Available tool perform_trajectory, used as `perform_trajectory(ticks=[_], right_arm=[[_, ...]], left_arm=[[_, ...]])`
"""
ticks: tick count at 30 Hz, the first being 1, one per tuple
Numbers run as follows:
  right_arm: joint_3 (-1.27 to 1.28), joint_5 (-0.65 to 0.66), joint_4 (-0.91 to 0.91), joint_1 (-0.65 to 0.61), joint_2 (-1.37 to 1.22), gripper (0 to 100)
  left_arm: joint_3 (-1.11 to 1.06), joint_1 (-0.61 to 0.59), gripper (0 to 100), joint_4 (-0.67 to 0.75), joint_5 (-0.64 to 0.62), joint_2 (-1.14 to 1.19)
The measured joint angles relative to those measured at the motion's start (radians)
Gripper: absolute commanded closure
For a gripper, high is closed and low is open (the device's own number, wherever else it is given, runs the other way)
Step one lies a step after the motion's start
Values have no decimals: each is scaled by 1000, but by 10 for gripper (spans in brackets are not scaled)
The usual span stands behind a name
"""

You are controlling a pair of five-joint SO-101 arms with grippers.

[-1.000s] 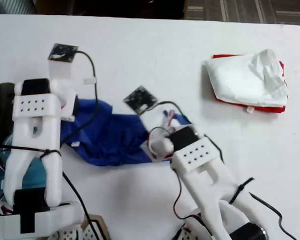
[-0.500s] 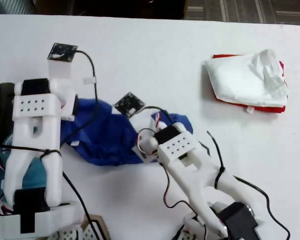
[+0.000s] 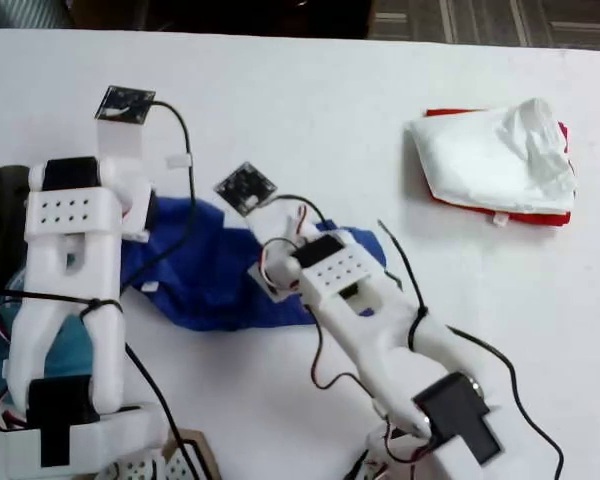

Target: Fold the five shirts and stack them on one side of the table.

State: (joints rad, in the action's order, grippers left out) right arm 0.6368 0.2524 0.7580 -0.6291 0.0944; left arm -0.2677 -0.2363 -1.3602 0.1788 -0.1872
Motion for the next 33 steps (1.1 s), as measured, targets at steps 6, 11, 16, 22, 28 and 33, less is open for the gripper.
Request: perform_trajectory(ticks=[6, 11, 16, 22, 28, 33], right_arm=[[-52, -34, 2, 0, -114, 979], [-87, -80, 2, 0, -190, 979], [-106, -81, 20, 0, -204, 979], [-250, -81, 189, 69, -38, 979], [-321, -81, 347, 249, 166, 979], [-282, -61, 428, 465, 242, 979]], left_arm=[[0, 0, 973, 0, 0, 0], [0, 0, 973, 0, 0, 0], [0, 0, 973, 0, 0, 0], [2, 0, 973, -26, 0, 0], [23, 0, 973, -97, -2, 0], [163, 100, 973, -242, -44, 0]])
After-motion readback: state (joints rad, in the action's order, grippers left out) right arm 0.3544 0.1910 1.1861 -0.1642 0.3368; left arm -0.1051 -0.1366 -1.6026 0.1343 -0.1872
